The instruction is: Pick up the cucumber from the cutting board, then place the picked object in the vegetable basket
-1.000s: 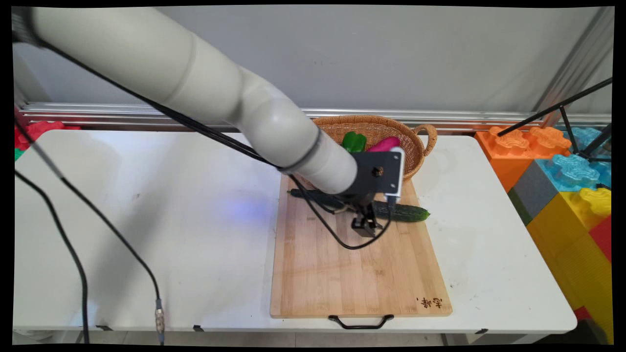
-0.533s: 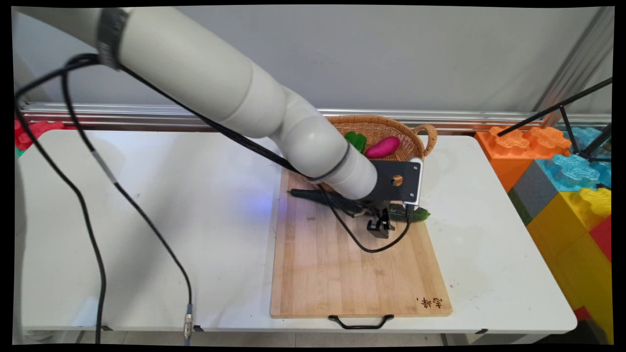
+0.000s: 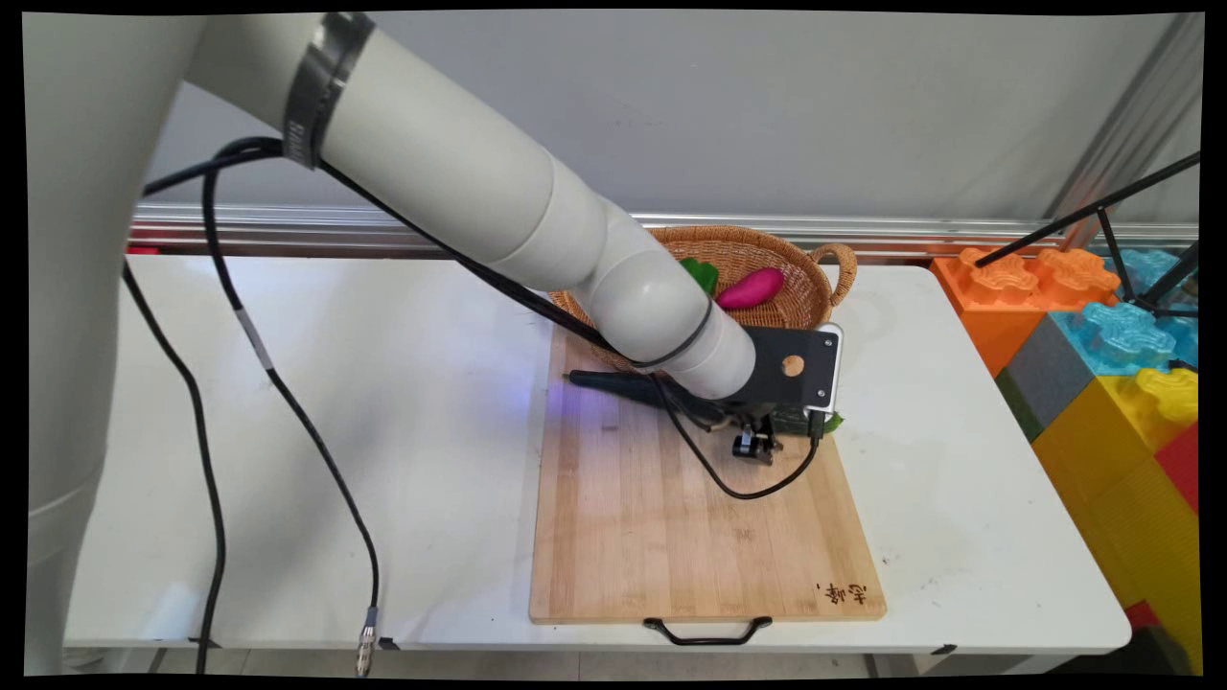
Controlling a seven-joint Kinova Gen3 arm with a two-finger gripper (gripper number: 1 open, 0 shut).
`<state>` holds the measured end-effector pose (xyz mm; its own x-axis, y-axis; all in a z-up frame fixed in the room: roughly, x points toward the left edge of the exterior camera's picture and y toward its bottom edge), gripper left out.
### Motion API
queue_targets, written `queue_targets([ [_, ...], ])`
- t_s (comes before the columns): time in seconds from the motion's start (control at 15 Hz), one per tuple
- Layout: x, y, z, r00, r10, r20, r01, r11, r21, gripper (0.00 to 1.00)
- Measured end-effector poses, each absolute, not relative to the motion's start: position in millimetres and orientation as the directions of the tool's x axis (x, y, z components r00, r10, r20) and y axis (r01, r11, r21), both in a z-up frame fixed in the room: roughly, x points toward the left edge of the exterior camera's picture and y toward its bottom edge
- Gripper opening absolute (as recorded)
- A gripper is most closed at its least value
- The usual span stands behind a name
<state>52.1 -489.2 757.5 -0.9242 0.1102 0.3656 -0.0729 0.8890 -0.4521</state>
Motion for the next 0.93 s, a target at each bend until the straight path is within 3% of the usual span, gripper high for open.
queue_targets([
  [0.67,51.2,-482.3,760.9,-0.924,0.091,0.371,-0.081,0.902,-0.424,0.00],
  [0.93,60.8,-467.3,805.3,-0.912,0.063,0.406,-0.107,0.918,-0.382,0.00],
])
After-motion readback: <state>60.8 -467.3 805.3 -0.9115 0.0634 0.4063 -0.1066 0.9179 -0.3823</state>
